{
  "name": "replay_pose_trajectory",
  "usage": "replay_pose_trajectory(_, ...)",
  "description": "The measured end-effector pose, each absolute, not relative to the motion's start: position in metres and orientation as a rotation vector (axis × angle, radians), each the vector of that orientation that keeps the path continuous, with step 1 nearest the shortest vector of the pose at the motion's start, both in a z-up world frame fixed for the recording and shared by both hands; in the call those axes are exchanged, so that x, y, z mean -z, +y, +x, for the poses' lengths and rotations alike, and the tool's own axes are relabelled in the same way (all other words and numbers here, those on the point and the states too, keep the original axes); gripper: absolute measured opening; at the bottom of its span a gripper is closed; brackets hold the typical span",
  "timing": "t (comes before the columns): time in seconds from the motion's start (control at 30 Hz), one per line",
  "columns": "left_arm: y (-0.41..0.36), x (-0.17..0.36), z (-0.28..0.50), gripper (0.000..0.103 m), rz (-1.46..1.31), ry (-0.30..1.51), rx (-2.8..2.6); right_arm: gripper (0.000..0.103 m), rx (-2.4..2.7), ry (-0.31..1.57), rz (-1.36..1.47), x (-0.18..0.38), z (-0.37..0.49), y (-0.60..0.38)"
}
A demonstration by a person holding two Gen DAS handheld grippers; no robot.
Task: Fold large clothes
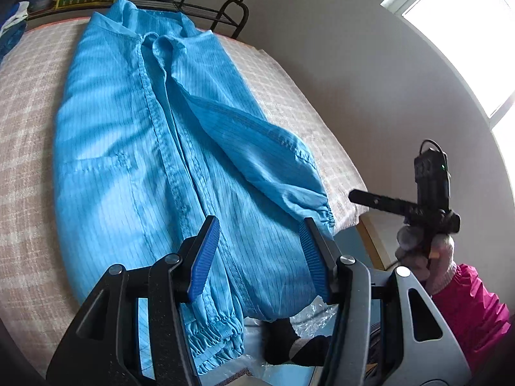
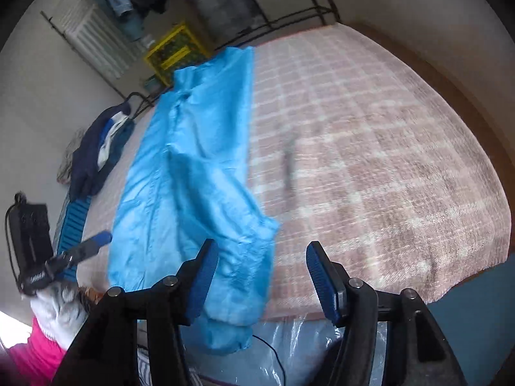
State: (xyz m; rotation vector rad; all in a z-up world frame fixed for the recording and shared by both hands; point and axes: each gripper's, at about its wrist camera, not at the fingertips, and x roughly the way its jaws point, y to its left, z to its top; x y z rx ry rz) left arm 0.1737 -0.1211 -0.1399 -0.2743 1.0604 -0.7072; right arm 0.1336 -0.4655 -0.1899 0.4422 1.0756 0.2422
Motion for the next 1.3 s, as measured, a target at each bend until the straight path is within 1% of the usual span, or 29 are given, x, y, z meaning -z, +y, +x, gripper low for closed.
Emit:
replay_pose_trajectory(0.17, -0.124, 0.151, 0.17, 0.053, -0.27, 1.091, 0.691, 0.062, -0.328, 1.12, 0.566, 0.218, 0.156, -0.46)
replay_pose_trajectory(0.2, -0.123, 0.152, 0.17, 0.053, -0.272, 1.091, 0.686, 0.059, -0.353, 1.12, 0.581, 0.219, 0.158, -0.456)
replay_pose_trajectory(0.27, -0.118, 0.152, 0.171, 0.053, -0.277, 1.093, 0.672, 0.034, -0.397, 1.124, 0.562, 0.216, 0.159, -0.443)
replay_pose_trajectory(0.33, -0.113, 0.151, 0.173, 0.053, -0.281, 1.089, 0.659, 0.007, -0.419, 1.078, 0.502, 0.198, 0.152, -0.426)
replay_pose_trajectory(0.43, -0.103, 0.145, 0.178, 0.053, -0.292, 1.069, 0.643, 0.004, -0.455, 0.99, 0.407, 0.16, 0.13, -0.405)
replay_pose_trajectory(0.5, -0.096, 0.14, 0.181, 0.053, -0.301, 1.051, 0.631, 0.003, -0.485, 0.957, 0.305, 0.142, 0.113, -0.383)
replay_pose_trajectory(0.57, -0.09, 0.134, 0.184, 0.053, -0.308, 1.037, 0.621, 0.003, -0.532, 0.965, 0.225, 0.138, 0.098, -0.359)
replay_pose_trajectory(0.73, -0.092, 0.117, 0.195, 0.053, -0.308, 1.001, 0.614, 0.002, -0.626, 1.083, 0.085, 0.165, 0.071, -0.311)
replay_pose_trajectory(0.83, -0.113, 0.116, 0.202, 0.053, -0.243, 1.014, 0.657, 0.006, -0.628, 1.12, 0.042, 0.178, 0.062, -0.31)
replay_pose_trajectory(0.87, -0.122, 0.121, 0.204, 0.053, -0.217, 1.029, 0.656, 0.01, -0.625, 1.106, 0.037, 0.175, 0.061, -0.315)
replay_pose_trajectory(0.9, -0.129, 0.126, 0.205, 0.053, -0.203, 1.039, 0.651, 0.025, -0.603, 1.075, 0.017, 0.17, 0.059, -0.323)
replay_pose_trajectory(0.93, -0.135, 0.133, 0.207, 0.053, -0.183, 1.056, 0.652, 0.035, -0.566, 1.041, -0.007, 0.164, 0.056, -0.334)
replay_pose_trajectory(1.07, -0.148, 0.154, 0.211, 0.053, -0.141, 1.103, 0.641, 0.037, -0.408, 1.014, -0.026, 0.161, 0.068, -0.384)
replay_pose_trajectory(1.13, -0.153, 0.161, 0.213, 0.053, -0.123, 1.118, 0.633, 0.047, -0.386, 1.027, -0.086, 0.171, 0.076, -0.398)
replay_pose_trajectory(1.3, -0.157, 0.169, 0.216, 0.053, -0.089, 1.132, 0.616, 0.051, -0.506, 1.039, -0.14, 0.186, 0.094, -0.394)
